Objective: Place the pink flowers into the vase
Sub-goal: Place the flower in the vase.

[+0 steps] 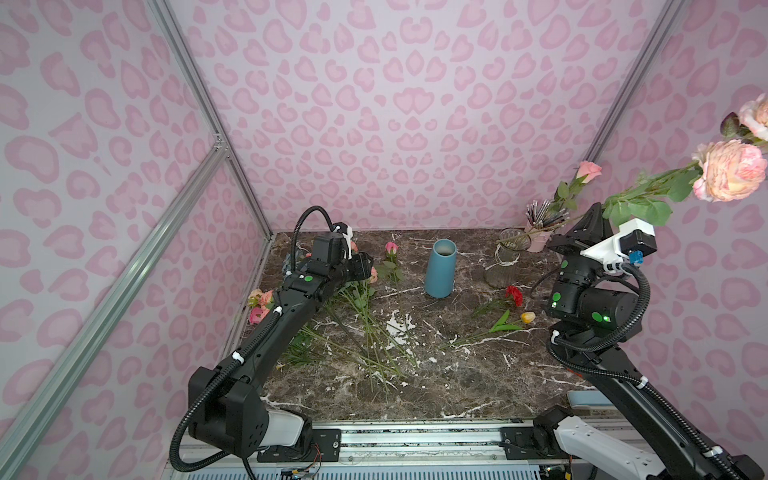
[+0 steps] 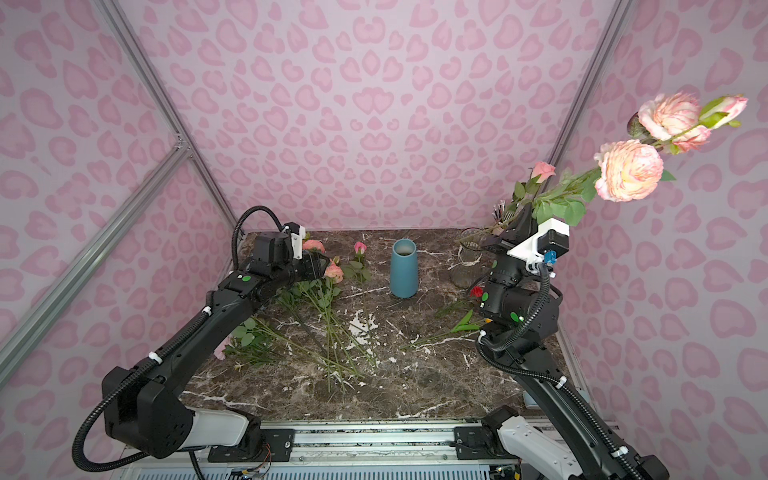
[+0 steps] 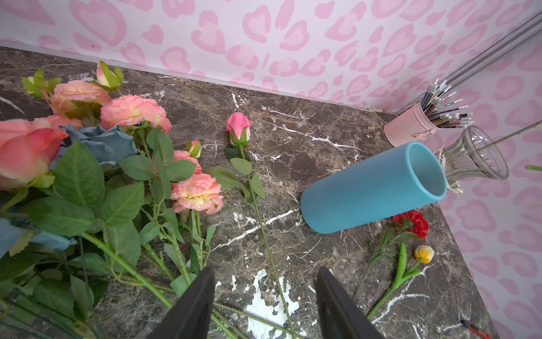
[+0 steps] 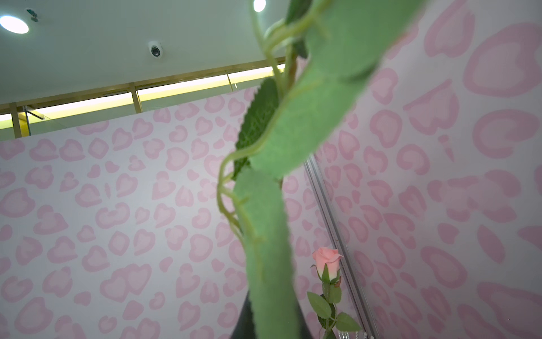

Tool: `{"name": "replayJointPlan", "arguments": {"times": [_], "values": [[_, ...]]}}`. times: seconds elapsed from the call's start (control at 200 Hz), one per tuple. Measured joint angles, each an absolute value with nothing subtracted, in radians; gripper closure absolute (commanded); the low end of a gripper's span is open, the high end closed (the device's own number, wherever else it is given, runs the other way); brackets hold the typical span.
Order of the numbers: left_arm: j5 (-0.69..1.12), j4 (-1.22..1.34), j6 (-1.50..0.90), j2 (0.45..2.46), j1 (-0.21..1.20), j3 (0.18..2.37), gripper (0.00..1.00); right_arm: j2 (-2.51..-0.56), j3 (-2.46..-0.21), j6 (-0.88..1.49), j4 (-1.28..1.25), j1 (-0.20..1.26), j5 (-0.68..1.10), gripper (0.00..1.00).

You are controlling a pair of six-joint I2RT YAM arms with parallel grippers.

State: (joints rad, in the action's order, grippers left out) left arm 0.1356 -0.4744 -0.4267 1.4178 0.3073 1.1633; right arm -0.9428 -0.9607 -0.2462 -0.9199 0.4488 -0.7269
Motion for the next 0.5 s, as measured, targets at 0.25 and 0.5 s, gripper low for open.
{"name": "replayJointPlan", "arguments": {"times": [0.25, 0.5], "values": [[0.154, -0.474, -0.427, 1.418, 0.297, 1.163, 0.42, -1.023, -1.007, -0.360, -0.970, 0.449, -0.748, 1.00], [0.170, -0.465, -0.427, 1.417, 0.294, 1.162, 0.41, -1.082, -0.996, -0.385, -0.939, 0.445, -0.737, 1.00]]}}
